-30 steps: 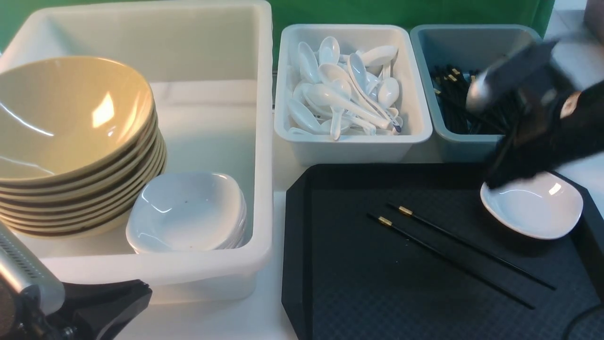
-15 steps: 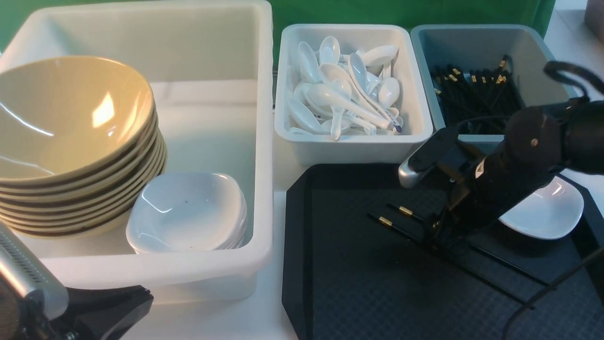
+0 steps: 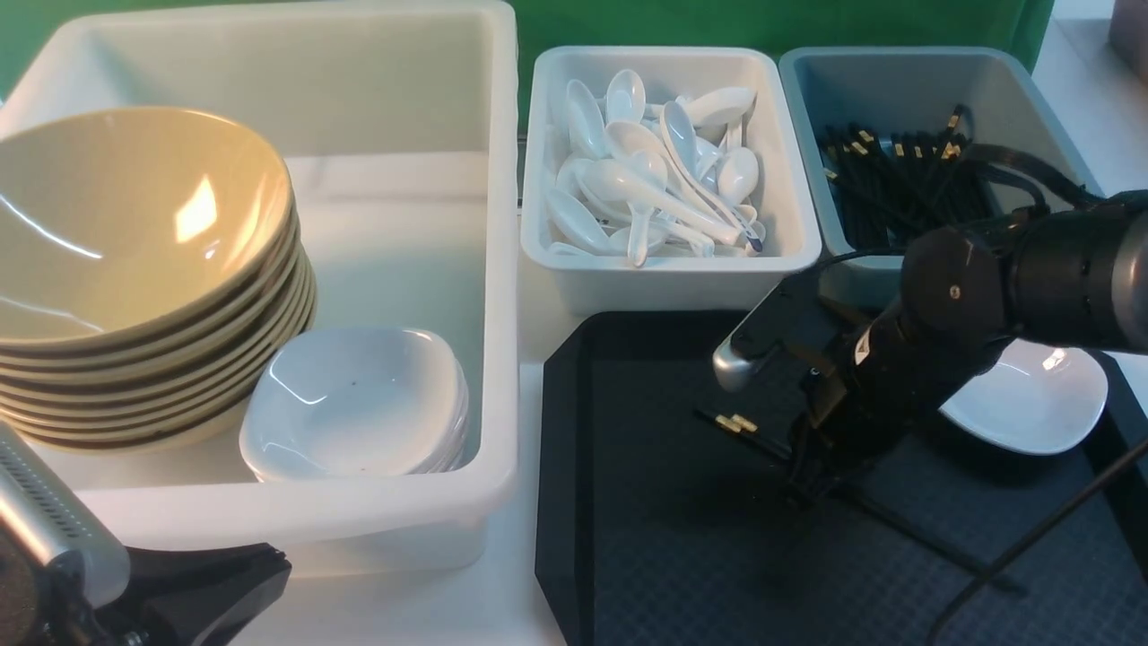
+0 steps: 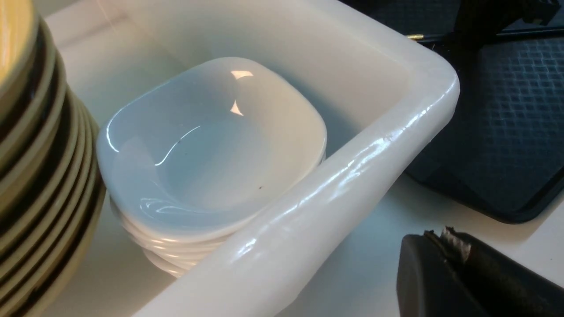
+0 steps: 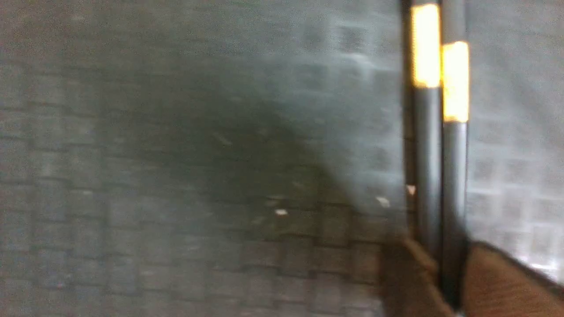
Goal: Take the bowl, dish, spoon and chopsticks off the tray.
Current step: Use the right arm to grab the chopsticks, then use the right arm to put the chopsticks into the small storage box on the right, then use the right arm to grab the plate
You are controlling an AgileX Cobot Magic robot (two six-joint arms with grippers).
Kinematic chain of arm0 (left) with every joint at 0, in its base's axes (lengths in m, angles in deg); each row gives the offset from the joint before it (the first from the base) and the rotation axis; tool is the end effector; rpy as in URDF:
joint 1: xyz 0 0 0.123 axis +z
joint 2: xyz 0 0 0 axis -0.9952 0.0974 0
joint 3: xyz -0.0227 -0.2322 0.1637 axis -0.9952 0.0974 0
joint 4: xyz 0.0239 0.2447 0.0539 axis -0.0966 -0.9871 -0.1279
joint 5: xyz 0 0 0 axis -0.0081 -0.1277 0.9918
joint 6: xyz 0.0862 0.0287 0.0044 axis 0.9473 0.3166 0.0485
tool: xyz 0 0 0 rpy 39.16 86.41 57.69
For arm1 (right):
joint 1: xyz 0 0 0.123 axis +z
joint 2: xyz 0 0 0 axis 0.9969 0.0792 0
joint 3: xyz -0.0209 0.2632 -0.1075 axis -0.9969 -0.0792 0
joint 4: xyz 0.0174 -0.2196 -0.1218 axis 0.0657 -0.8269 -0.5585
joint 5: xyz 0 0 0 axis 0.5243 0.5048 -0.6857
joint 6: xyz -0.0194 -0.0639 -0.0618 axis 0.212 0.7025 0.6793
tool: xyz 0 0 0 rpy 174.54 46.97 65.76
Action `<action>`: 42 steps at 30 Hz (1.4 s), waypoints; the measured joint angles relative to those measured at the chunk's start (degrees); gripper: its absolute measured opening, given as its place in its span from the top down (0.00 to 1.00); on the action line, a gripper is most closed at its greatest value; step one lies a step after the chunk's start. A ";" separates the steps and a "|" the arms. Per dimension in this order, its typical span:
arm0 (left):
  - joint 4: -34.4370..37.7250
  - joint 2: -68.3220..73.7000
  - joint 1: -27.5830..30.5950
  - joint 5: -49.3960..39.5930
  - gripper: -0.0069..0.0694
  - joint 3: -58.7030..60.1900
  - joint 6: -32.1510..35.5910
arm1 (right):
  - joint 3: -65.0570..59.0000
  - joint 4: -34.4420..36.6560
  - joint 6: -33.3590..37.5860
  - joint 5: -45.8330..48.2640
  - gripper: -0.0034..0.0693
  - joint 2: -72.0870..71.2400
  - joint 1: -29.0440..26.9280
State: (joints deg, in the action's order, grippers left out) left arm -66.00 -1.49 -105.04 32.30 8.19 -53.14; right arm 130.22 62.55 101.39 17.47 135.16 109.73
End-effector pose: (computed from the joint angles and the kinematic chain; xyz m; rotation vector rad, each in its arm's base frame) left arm 0.0765 -0.0504 0.2603 0.7228 1.9777 -0.3244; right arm 0.3108 0.1471 0.1574 -1.1367 2.6458 0.1096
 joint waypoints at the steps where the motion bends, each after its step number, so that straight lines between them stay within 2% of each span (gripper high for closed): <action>1: 0.00 0.00 0.00 0.00 0.92 0.00 0.00 | 0.00 0.00 -0.24 -0.21 0.78 -0.07 0.41; 7: 0.00 0.00 0.00 0.00 0.92 0.00 0.00 | -0.91 0.48 -1.91 0.57 0.77 -2.93 0.82; 15: -0.05 0.00 0.00 -0.05 0.92 0.00 0.00 | -1.18 0.30 -1.96 0.11 0.77 -19.12 0.83; 18: -0.05 0.00 0.00 -0.05 0.92 0.00 0.00 | -1.23 -1.56 -1.84 -2.97 0.77 -23.51 -0.21; 20: -0.11 0.00 0.00 0.01 0.92 0.00 0.00 | -1.23 -2.85 -1.84 -11.74 0.77 -26.05 -2.58; 22: -0.24 0.00 0.00 0.14 0.92 0.00 0.00 | -1.23 -3.24 -2.40 -28.89 0.77 -27.50 -6.60; 23: -0.31 0.00 0.00 0.19 0.92 0.00 0.00 | -1.23 -3.24 -2.53 -30.35 0.77 -27.50 -6.93; 26: -0.50 0.00 0.00 0.19 0.92 0.00 0.00 | -0.92 -3.13 -9.83 -54.40 0.77 -24.04 -12.03; 27: -0.52 0.00 0.00 0.19 0.92 0.00 0.00 | -0.37 -3.07 -11.97 -58.62 0.77 -22.54 -13.30; 29: -0.64 0.00 0.00 0.19 0.92 0.00 0.00 | 1.40 -2.90 -15.20 -60.61 0.77 -19.55 -14.94; 33: -0.72 0.00 0.00 0.19 0.92 0.00 0.00 | 9.30 -2.78 -19.26 -50.73 0.72 -10.18 -18.22; 37: -0.81 0.00 0.00 0.19 0.92 0.00 0.00 | 18.57 -2.78 -23.48 -29.73 0.53 -3.52 -20.72; 38: -0.81 0.00 0.00 0.19 0.92 0.00 0.00 | 21.25 -2.78 -24.71 -21.95 0.47 -2.76 -21.41; 39: -0.85 0.00 0.00 0.19 0.92 0.00 0.00 | 23.45 -2.78 -24.97 -16.31 0.44 -2.55 -21.77; 40: -0.85 0.00 0.00 0.19 0.92 0.00 0.00 | 23.87 -2.78 -24.97 -16.31 0.44 -2.55 -21.77; 41: -0.85 0.00 0.00 0.19 0.92 0.00 0.00 | 27.67 -2.88 -24.77 -6.10 0.40 -2.97 -22.12; 42: -0.85 0.00 0.00 0.19 0.92 0.00 0.00 | 27.93 -2.94 -24.78 -4.33 0.40 -3.06 -22.12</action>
State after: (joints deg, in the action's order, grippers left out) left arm -66.85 -1.49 -105.04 32.49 8.19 -53.14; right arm 158.15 59.61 76.61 13.13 132.10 87.61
